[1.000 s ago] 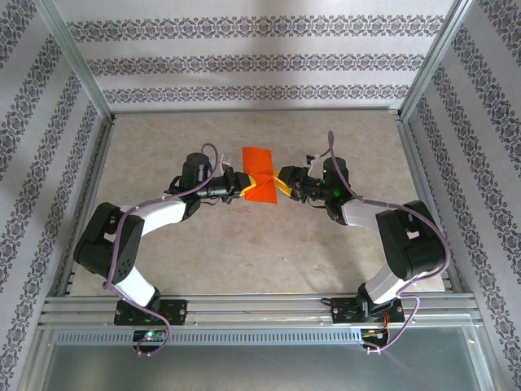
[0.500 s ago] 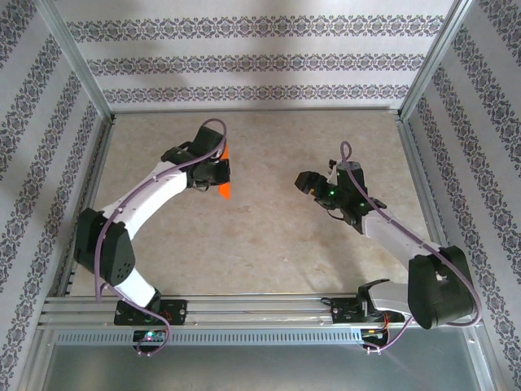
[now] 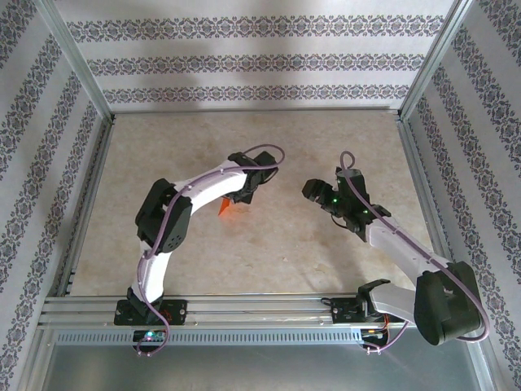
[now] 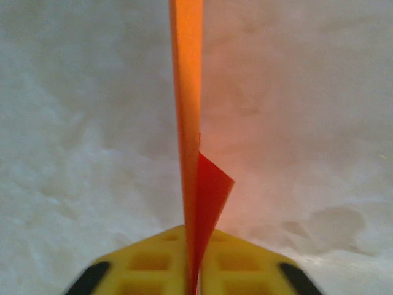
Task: Fold a paper plane with a square sheet of paper (pick it up from the middle)
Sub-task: Turn over the paper at the center of the table, then move the paper to the center of the table.
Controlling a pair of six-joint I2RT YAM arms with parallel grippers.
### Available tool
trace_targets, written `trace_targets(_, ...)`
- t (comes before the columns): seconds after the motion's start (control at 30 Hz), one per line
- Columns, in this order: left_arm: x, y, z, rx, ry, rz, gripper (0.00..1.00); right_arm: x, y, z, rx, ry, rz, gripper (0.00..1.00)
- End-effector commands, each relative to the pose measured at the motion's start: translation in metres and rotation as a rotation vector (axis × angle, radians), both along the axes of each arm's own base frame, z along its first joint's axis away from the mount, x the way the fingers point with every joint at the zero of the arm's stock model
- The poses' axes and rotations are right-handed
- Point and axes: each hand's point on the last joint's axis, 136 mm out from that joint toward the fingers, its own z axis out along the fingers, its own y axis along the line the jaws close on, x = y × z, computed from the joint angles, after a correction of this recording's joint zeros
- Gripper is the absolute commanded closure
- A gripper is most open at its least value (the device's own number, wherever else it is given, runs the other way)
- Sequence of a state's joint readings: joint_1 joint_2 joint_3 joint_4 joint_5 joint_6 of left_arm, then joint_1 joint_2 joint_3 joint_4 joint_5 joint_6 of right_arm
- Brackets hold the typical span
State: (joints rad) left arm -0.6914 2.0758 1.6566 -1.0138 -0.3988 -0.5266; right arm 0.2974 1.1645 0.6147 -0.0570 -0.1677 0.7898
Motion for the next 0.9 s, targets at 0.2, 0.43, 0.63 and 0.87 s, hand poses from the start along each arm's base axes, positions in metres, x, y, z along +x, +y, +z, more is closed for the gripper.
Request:
trace_targets(0.2,-0.004,-0.08,0.01,-0.562,0.09,0.04,0.55,-0.011,-0.007,-0.014,-0.004,0.038,-0.05,0.24)
trace_targets(0.43,0.013,-0.03,0.053,-0.885,-0.025,0.177,0.38,-0.003,0.052,-0.019,-0.011,0.076,0.108,0.28)
trace_targets(0.63,0.007,0.06,0.049,-0.897,-0.141,0.373,0.25,0.0,0.148,-0.03,0.007,0.133,0.294,0.34)
trace_targets(0.87,-0.01,0.122,0.047,-0.904,-0.223,0.513,0.19,0.0,0.233,-0.053,0.053,0.218,0.428,0.4)
